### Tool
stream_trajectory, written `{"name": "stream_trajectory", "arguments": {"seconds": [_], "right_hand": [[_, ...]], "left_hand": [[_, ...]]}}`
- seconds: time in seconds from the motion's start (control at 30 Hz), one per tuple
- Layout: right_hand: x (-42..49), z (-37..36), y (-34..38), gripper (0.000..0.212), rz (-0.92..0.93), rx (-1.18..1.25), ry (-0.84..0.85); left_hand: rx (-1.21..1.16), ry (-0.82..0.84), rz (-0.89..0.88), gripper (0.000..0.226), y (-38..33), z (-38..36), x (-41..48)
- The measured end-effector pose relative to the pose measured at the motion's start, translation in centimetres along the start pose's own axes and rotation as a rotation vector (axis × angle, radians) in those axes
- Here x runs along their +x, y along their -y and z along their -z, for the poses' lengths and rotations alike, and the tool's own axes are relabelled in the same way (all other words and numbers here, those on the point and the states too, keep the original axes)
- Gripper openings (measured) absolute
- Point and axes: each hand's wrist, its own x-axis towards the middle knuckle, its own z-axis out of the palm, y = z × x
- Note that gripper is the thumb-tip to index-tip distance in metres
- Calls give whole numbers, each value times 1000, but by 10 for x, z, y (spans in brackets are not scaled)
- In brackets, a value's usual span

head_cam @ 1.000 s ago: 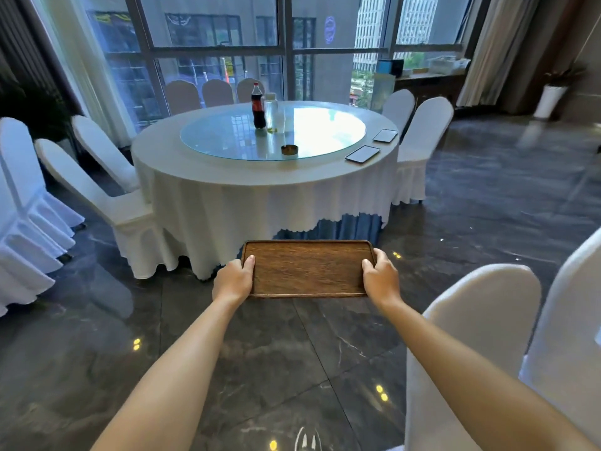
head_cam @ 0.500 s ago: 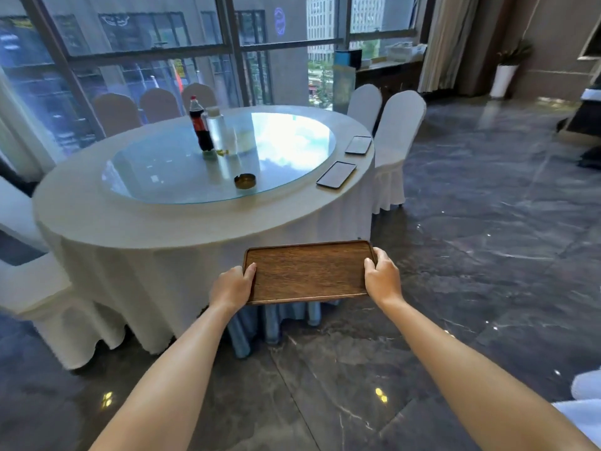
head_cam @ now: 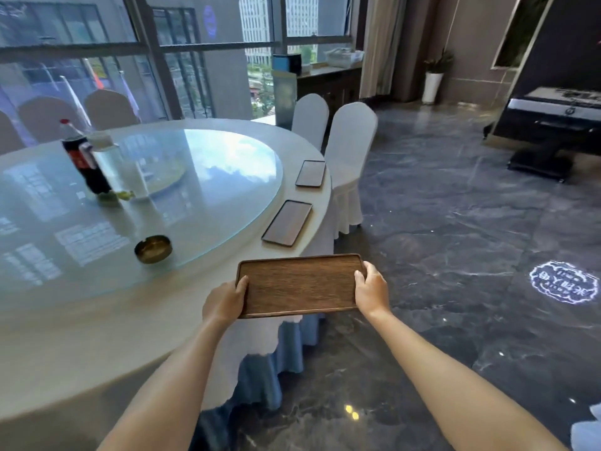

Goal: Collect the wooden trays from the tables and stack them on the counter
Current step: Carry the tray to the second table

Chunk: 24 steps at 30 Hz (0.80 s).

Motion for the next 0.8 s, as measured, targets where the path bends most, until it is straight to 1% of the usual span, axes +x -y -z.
{"name": "stream_trajectory", "arguments": {"seconds": [0.2,0.43,0.6,0.8], "right_hand": [[116,-18,12,41,33,-29,30],[256,-56,5,38,143,-78,151],[353,-86,1,35,218,-40,321],[437,-119,1,35,313,-128,560]], "left_hand": [[-44,21,50,53,-33,-24,99],[-54,-43,167,52,-56,-69,178],[-111,-145,339,52,-81,-101,224],[-93,-220,577,58,-104,-139,247]]}}
